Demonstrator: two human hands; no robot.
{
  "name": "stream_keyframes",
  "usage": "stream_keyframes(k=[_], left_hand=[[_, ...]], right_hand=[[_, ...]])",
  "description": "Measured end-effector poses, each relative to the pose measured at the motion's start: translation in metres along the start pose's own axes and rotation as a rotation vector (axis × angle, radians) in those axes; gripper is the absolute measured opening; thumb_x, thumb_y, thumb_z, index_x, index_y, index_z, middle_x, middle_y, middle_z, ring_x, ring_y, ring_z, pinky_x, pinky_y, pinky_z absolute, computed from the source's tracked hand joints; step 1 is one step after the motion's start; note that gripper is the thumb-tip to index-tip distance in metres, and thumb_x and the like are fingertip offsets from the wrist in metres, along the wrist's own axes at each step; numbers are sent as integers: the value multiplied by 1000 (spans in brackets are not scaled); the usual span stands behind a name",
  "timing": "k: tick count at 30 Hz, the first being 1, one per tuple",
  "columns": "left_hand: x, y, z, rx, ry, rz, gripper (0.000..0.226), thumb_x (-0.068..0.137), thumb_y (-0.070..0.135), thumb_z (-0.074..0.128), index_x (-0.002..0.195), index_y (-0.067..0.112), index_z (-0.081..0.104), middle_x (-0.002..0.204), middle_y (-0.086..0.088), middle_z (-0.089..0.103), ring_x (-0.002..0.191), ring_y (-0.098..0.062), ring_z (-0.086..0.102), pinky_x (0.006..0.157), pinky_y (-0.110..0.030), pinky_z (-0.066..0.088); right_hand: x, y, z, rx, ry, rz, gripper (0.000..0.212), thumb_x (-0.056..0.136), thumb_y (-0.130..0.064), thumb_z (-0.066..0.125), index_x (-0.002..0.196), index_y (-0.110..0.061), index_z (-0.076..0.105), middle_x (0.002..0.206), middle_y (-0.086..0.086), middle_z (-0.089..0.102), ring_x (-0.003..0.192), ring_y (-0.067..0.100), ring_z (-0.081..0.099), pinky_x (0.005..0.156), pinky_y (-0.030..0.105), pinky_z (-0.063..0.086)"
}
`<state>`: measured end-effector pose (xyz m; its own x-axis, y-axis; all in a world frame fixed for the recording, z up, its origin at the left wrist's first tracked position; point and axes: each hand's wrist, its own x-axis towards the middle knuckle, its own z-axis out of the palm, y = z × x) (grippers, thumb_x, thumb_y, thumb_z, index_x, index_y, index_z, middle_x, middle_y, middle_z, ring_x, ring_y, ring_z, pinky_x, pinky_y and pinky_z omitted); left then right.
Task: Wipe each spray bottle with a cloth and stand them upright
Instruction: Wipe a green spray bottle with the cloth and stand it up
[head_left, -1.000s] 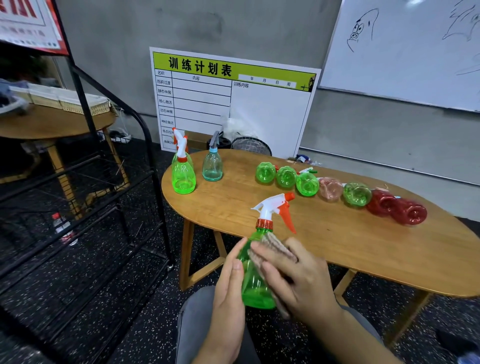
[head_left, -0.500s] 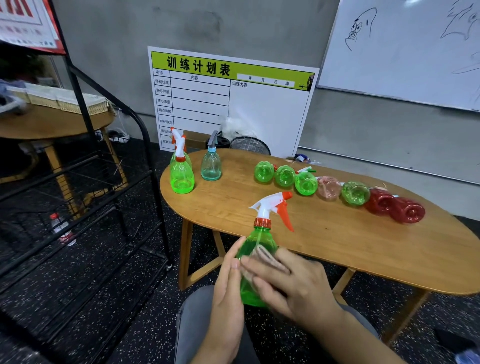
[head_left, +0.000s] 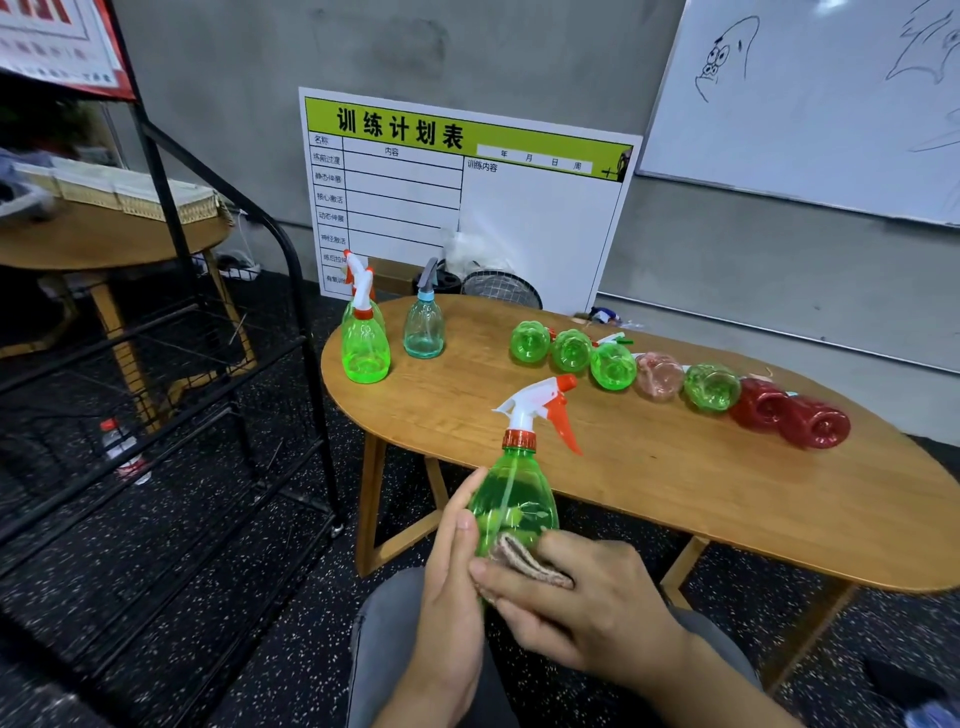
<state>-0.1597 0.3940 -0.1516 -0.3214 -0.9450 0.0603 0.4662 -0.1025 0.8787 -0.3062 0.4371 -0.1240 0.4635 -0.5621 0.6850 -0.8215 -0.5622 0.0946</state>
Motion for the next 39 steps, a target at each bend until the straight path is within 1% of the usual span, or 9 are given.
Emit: stream_keyframes(k=[7, 12, 16, 20, 24, 27, 31, 35, 39], left_hand=[[0, -1, -3, 55, -8, 19, 47, 104, 41, 45, 147, 31, 59, 148, -3, 63, 140, -27, 58, 120, -59, 39], [0, 1, -5, 68, -26, 51, 88, 82, 69, 76, 153, 23, 49, 149, -6, 62, 139, -29, 59, 117, -57, 43], [-1, 3, -4, 2, -64, 32, 98, 74, 51, 93, 155, 21, 45, 147, -12, 63, 139, -32, 58, 119, -55, 41], [-1, 7, -1, -96, -112, 23, 73, 88, 36, 75, 153, 23, 46, 144, -12, 65, 135, -35, 61, 112, -50, 51], [-4, 5, 1, -57, -111, -1, 59, 92, 44, 66, 149, 36, 52, 138, -6, 70, 127, -28, 68, 93, -38, 60], [-3, 2, 0, -12, -105, -23, 39, 105, 44, 55, 144, 47, 58, 139, -3, 70, 129, -26, 67, 98, -40, 57], [-2, 0, -2, 18, -93, -18, 45, 105, 44, 48, 150, 41, 54, 144, -1, 66, 132, -25, 65, 106, -48, 51], [-3, 4, -3, 32, -59, 11, 47, 106, 38, 42, 151, 36, 51, 140, -3, 69, 130, -25, 66, 109, -50, 51], [-2, 6, -2, 2, -51, -3, 50, 103, 39, 40, 151, 29, 51, 133, -8, 73, 124, -26, 70, 95, -31, 59]], right_hand=[[29, 21, 2, 62, 158, 399, 34, 108, -45, 49, 130, -34, 73, 92, -16, 47, 65, 3, 49, 50, 27, 50], [31, 15, 2, 86, 148, 377, 32, 106, -40, 53, 130, -31, 73, 90, -14, 47, 66, 1, 47, 53, 19, 43], [13, 9, 2, 185, 140, 304, 32, 107, -36, 53, 135, -29, 67, 87, -5, 51, 65, 5, 48, 54, 16, 42], [2, 15, -1, 291, 168, 490, 34, 107, -43, 49, 138, -35, 61, 94, -15, 53, 70, 2, 53, 63, 11, 41], [15, 31, -9, 347, 280, 636, 28, 101, -34, 59, 127, -33, 69, 93, -12, 60, 78, 7, 58, 67, 16, 43], [29, 37, -12, 398, 289, 648, 27, 100, -33, 61, 124, -28, 73, 93, -10, 63, 80, 12, 61, 69, 19, 45], [31, 28, 1, 424, 203, 666, 34, 103, -40, 53, 134, -37, 69, 91, -10, 58, 77, 11, 58, 65, 17, 44], [13, 5, 9, 262, 78, 436, 34, 109, -44, 49, 141, -51, 57, 90, -10, 50, 62, 6, 49, 46, 22, 45], [-4, 2, 5, 59, -15, 30, 33, 101, -36, 66, 134, -36, 68, 84, -2, 58, 64, 9, 51, 47, 25, 47]])
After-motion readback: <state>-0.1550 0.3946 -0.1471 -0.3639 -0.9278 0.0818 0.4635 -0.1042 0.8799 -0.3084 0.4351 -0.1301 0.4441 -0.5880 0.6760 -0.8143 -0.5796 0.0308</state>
